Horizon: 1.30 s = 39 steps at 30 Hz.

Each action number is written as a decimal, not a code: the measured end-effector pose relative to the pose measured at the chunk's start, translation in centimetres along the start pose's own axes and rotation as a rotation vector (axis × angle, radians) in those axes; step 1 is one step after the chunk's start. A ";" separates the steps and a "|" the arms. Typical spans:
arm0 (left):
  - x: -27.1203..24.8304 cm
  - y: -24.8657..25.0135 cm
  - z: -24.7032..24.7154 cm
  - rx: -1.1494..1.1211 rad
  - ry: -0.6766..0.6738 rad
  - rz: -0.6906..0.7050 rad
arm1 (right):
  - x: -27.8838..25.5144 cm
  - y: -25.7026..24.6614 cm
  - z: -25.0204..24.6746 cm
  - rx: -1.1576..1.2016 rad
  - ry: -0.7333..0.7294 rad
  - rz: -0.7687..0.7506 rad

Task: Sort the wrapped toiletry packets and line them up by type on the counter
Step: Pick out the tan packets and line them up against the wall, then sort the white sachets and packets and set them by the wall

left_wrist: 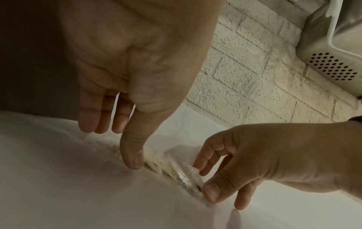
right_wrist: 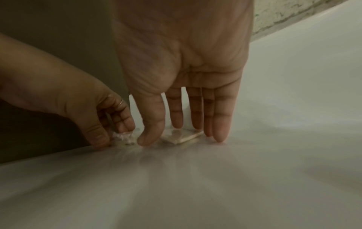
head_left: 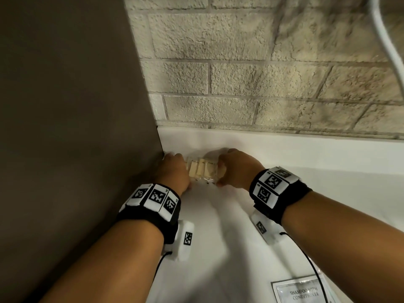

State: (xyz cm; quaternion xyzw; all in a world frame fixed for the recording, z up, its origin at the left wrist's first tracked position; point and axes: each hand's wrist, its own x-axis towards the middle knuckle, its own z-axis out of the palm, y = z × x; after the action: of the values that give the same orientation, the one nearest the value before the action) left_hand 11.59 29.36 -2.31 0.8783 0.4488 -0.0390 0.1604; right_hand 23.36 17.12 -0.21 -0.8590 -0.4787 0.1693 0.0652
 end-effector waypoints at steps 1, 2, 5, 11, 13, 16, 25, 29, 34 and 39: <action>-0.2 -0.1 -0.1 -0.002 0.006 0.000 | -0.2 0.1 -0.2 0.012 -0.002 -0.003; -0.3 -0.1 -0.3 0.001 0.020 0.008 | -0.3 0.4 -0.4 0.019 -0.004 0.001; -1.5 0.0 -1.2 -0.027 0.055 0.003 | -1.2 1.4 -1.3 0.023 -0.032 0.032; -5.9 -0.3 -2.2 -0.138 0.036 0.038 | -7.3 3.7 -4.4 0.009 -0.100 0.044; -8.1 -0.3 -2.0 -0.116 0.000 0.068 | -10.7 4.0 -5.3 -0.004 -0.147 0.052; -12.1 -0.7 -1.6 -0.141 -0.054 0.130 | -17.1 4.7 -6.0 0.002 -0.193 0.073; -25.2 0.2 0.3 0.057 -0.189 0.396 | -35.1 10.1 -3.6 0.187 -0.150 0.280; -29.7 2.5 2.7 0.126 -0.222 0.482 | -40.8 13.1 -1.2 0.187 -0.180 0.349; -31.5 8.2 4.7 0.203 -0.160 0.509 | -43.4 15.5 0.2 0.165 -0.188 0.341; -31.7 12.1 7.2 0.138 -0.156 0.358 | -42.1 16.6 -0.2 0.100 -0.086 0.263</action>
State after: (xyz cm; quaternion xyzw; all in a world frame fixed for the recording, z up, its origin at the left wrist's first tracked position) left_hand 2.93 -4.13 0.62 0.9472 0.2680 -0.1083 0.1385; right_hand 16.33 -27.28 5.06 -0.9020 -0.3554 0.2365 0.0647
